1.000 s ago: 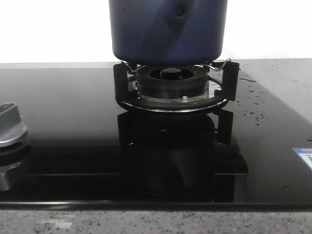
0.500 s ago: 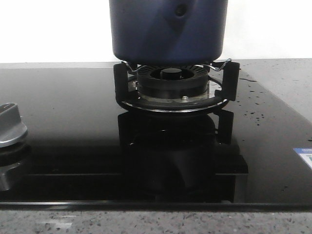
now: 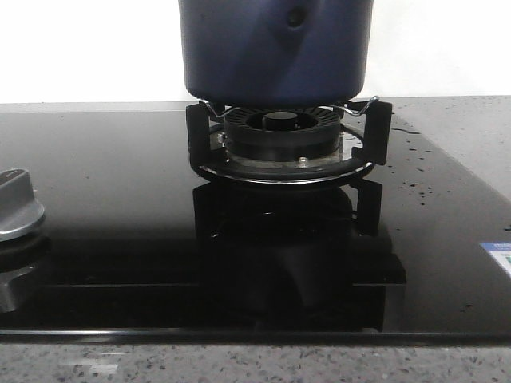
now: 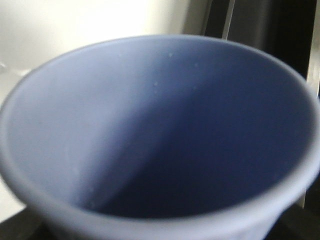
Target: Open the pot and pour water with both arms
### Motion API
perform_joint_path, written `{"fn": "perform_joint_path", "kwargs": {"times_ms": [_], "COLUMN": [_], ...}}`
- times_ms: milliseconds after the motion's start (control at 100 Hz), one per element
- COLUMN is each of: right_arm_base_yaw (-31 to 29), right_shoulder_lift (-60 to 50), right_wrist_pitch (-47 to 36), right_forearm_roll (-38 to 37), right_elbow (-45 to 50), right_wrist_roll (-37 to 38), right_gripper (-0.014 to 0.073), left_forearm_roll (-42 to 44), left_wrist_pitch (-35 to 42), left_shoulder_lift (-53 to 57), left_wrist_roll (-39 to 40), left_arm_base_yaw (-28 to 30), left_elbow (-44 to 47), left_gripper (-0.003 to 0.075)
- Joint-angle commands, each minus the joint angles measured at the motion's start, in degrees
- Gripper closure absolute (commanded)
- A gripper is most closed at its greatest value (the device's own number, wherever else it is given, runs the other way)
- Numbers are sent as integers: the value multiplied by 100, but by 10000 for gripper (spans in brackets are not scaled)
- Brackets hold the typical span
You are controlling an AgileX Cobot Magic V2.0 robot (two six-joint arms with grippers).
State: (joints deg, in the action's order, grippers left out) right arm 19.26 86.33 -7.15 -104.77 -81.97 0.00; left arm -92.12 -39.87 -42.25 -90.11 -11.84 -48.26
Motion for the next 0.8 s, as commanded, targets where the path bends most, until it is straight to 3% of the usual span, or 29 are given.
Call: {"fn": "perform_joint_path", "kwargs": {"times_ms": [0,110,310,500,610,720,790], "right_arm_base_yaw": [-4,-4,-4,11,11,-1,-152], "right_shoulder_lift": [-218,-218,-208,-339,-688,-1166,-1490], "right_wrist_pitch": [222,182,450,1111,1863,2977,3214], "right_forearm_roll": [-294,-282,-119,878,1919,3003,3360], "right_elbow": [-231,-231,-58,89,173,400,756], "right_wrist_roll": [-30,77,1656,3523,4486,4718,4718], "right_gripper": [354,354,354,354,354,354,354], "left_forearm_roll": [-378,-378,-378,-370,-366,-366,-366], "left_wrist_pitch": [28,28,28,28,28,28,28], "left_shoulder_lift": [29,29,29,29,29,29,19], "left_wrist_roll": [53,53,53,53,53,53,53], "left_arm_base_yaw": [-54,-54,-54,-54,-54,-63,-63], "left_elbow": [-175,-175,-175,-175,-175,-175,-175], "left_gripper": [457,457,457,457,457,457,457]}}
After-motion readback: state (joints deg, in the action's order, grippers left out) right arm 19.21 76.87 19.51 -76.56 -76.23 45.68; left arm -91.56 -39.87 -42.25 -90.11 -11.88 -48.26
